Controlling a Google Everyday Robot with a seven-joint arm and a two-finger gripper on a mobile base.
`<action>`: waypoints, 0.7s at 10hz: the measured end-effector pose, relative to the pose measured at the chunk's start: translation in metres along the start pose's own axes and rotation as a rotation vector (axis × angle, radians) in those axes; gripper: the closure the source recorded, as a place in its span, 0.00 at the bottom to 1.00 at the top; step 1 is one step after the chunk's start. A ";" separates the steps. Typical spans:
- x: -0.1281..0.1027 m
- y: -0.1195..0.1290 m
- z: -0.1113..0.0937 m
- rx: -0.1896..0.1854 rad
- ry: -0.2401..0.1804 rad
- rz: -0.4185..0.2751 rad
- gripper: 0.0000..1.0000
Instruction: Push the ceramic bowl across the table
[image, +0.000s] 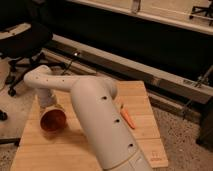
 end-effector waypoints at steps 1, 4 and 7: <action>-0.014 0.001 0.000 -0.004 -0.007 -0.006 0.20; -0.051 0.015 0.001 -0.017 -0.034 0.003 0.20; -0.092 0.034 0.016 -0.030 -0.091 0.034 0.20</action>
